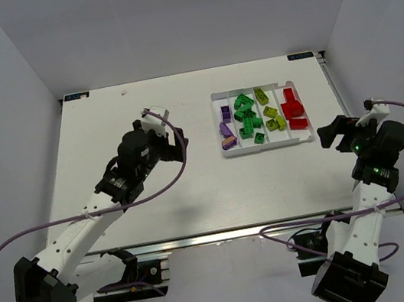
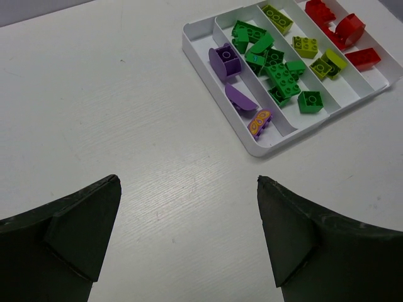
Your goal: Sort the legos into containers by color
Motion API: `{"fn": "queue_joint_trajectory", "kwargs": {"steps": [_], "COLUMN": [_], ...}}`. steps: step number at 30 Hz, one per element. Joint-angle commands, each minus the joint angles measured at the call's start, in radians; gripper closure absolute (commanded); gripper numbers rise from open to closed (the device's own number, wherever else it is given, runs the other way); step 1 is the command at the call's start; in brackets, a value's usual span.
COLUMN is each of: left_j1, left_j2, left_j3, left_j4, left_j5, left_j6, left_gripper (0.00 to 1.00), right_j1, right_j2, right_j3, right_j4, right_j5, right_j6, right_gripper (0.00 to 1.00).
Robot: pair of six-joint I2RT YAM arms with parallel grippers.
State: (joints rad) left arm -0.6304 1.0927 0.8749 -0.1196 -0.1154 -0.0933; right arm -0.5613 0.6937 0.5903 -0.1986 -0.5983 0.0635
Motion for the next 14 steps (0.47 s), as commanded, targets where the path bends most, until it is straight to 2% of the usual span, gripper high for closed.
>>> {"fn": "queue_joint_trajectory", "kwargs": {"steps": [1,14], "left_j1": [0.003,0.003], "left_j2": [-0.048,-0.039], "left_j3": [0.012,-0.001], "left_j4": [0.015,0.024], "left_j5": [0.008,0.005], "left_j6": [0.013,0.026], "left_gripper": [0.02,0.02], "right_j1": [-0.029,-0.037], "right_j2": [-0.01,-0.066], "right_j3": [0.003,0.002], "right_j4": [0.038,0.056], "right_j5": [-0.053,-0.074], "right_j6": [-0.014,0.013], "right_gripper": [0.1,0.1]}}
